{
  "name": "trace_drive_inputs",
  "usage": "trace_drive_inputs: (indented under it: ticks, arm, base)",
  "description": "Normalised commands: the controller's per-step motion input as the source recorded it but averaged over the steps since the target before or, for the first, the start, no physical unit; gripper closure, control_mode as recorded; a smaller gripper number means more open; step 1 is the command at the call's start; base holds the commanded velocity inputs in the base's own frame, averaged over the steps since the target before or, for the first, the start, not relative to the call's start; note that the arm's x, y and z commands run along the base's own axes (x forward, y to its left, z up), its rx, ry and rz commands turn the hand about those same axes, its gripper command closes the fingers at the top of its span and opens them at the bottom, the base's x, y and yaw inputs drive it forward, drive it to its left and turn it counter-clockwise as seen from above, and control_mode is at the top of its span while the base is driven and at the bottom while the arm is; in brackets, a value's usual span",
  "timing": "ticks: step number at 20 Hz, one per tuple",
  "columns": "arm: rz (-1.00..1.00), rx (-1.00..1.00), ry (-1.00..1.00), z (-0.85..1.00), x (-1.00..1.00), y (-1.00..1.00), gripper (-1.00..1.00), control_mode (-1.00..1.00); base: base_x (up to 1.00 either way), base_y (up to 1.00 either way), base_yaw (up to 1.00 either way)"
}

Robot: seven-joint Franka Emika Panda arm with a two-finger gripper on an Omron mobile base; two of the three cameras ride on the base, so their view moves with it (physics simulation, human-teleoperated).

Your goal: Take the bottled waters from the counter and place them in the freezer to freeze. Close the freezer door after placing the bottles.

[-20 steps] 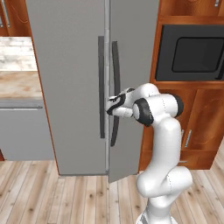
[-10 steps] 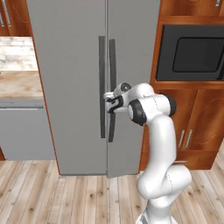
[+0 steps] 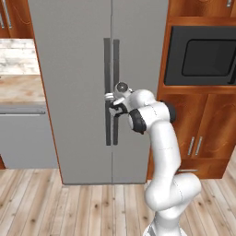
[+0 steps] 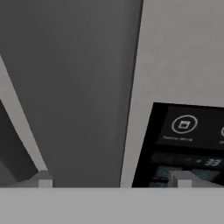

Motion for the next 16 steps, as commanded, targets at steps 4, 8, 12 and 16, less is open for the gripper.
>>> trace_drive_inputs:
  ticks: [4, 8, 12, 16]
  arm:
    - [-0.02, 0.0, 0.07, 0.16, 0.6, -0.03, -1.0, -1.0]
    - [0.0, 0.0, 0.08, 0.22, 0.57, -0.06, -1.0, -1.0]
    - [0.0, 0.0, 0.06, 0.14, 0.54, -0.1, -1.0, -1.0]
    - [0.0, 0.0, 0.08, 0.23, 0.34, -0.02, -1.0, -1.0]
  base:
    - [0.0, 0.0, 0.0]
    - [0.0, 0.0, 0.0]
    - [0.0, 0.0, 0.0]
    - [0.0, 0.0, 0.0]
